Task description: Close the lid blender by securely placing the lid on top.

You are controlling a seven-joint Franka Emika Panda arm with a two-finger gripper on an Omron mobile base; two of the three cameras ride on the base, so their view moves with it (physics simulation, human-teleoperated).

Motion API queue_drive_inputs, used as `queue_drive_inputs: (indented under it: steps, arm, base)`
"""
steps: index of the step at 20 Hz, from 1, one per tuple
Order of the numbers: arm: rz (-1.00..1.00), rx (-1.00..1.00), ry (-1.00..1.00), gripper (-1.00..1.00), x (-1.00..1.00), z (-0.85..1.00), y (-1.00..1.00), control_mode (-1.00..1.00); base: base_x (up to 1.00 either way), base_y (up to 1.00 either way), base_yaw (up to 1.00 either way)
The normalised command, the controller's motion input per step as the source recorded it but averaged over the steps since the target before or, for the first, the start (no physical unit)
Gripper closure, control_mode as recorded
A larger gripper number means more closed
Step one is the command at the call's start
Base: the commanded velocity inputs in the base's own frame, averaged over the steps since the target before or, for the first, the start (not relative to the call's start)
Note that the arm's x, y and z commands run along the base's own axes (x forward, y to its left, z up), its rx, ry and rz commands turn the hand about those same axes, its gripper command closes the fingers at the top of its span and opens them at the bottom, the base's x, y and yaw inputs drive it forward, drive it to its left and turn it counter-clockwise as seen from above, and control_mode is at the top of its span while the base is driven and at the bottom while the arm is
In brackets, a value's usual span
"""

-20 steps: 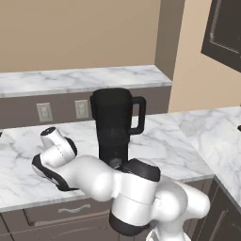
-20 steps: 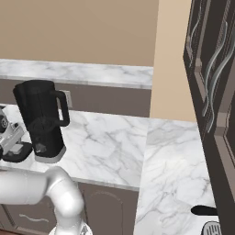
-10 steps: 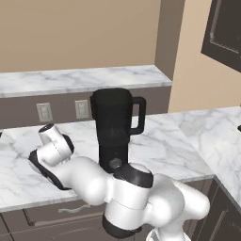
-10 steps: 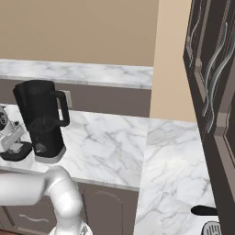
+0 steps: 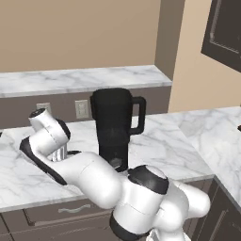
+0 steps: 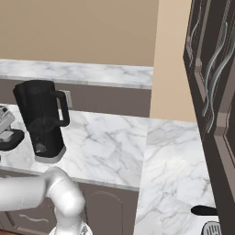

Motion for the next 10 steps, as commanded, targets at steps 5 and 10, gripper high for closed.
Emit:
queue_drive_inputs:
  steps: [5, 10]
  arm:
    - [0.00, -0.02, -0.32, 1.00, -0.44, 0.92, -0.02, -1.00]
    - [0.01, -0.02, -0.37, 1.00, -0.49, 0.88, -0.10, -1.00]
  base:
    - [0.00, 0.00, 0.00]
    - [0.00, 0.00, 0.00]
